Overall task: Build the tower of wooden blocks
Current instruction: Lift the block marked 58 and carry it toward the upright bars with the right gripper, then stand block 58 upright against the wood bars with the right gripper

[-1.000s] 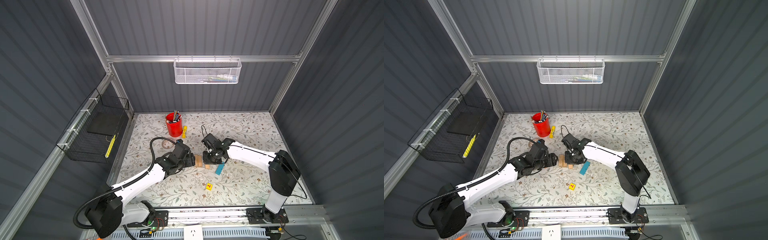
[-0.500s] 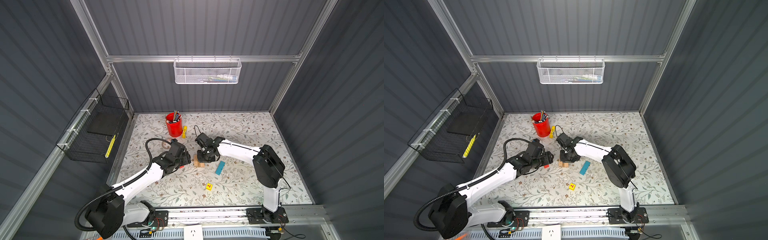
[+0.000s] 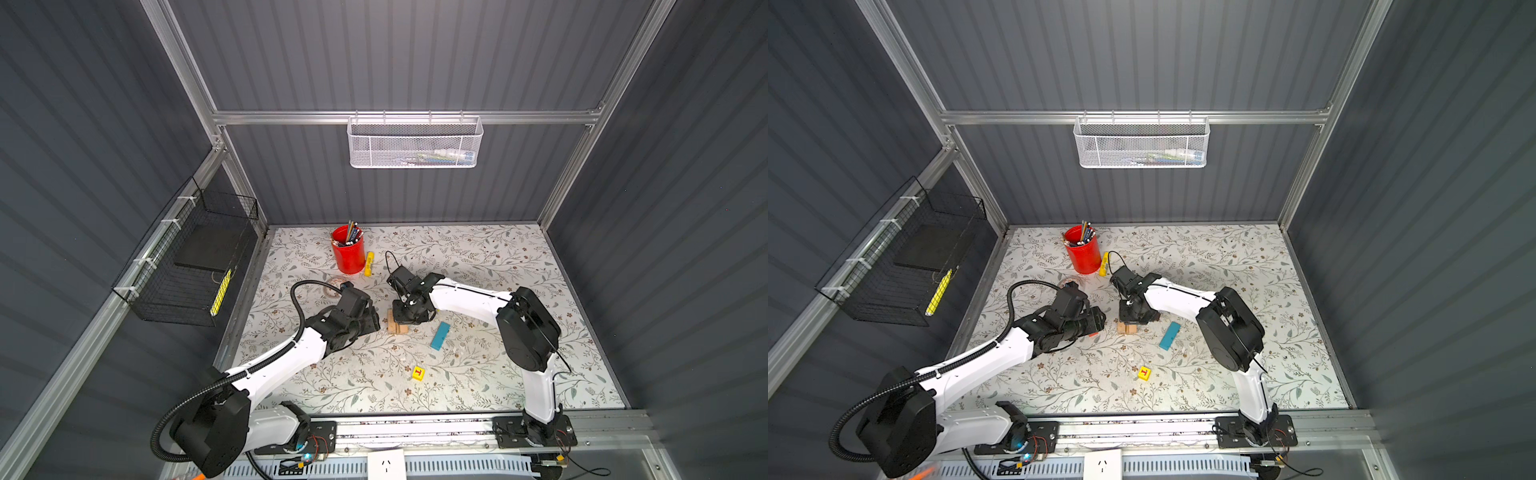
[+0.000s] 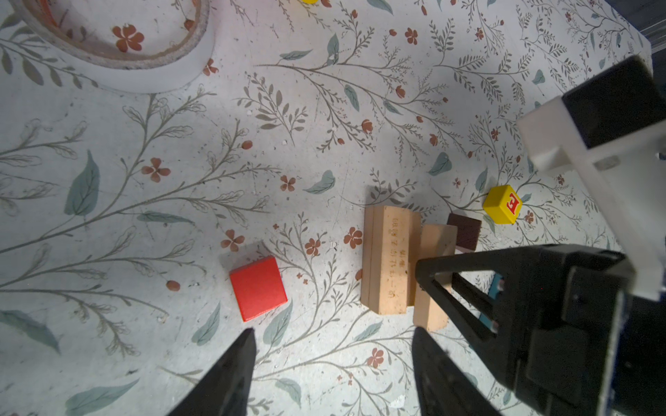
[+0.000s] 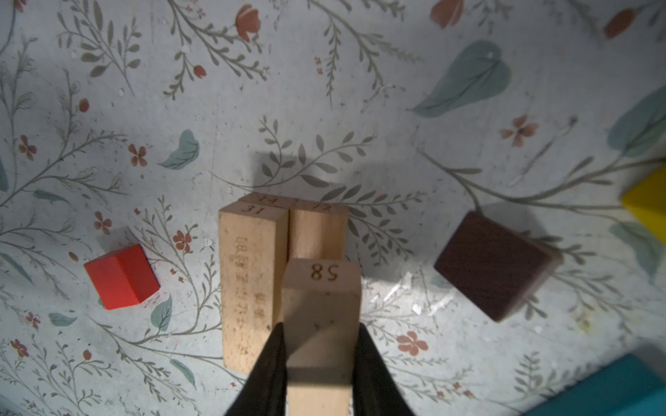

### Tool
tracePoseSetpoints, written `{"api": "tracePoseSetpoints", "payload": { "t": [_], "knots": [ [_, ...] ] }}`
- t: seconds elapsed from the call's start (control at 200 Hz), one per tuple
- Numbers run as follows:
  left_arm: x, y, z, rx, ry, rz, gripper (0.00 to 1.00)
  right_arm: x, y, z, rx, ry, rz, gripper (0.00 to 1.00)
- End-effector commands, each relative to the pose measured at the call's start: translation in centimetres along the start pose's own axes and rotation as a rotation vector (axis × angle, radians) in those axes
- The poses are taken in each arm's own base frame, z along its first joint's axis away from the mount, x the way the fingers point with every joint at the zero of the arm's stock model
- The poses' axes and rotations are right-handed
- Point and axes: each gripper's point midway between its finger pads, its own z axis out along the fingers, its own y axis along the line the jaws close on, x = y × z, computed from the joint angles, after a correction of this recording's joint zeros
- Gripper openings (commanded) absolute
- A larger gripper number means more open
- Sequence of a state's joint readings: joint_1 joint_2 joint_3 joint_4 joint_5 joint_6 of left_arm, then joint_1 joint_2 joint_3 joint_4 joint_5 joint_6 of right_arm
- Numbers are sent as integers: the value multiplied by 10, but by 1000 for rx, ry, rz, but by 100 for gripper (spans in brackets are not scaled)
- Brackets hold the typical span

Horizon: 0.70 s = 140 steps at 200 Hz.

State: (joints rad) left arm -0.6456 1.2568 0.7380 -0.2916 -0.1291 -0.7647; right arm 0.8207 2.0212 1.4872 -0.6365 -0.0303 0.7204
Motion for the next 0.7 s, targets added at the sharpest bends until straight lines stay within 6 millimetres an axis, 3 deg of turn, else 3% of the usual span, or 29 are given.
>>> {"api": "tracePoseSetpoints", "payload": {
  "t": [0.0,0.39,0.695],
  "knots": [
    [2,3,-1,4,5,-19,69,-5,-1,0,16,-7,15,19],
    [2,3,0,7,10,-22,69,-6,0,8,22,3,17,20],
    [2,0,2,20,21,-22,69,-9,2,3,18,-7,20,28]
  ]
}}
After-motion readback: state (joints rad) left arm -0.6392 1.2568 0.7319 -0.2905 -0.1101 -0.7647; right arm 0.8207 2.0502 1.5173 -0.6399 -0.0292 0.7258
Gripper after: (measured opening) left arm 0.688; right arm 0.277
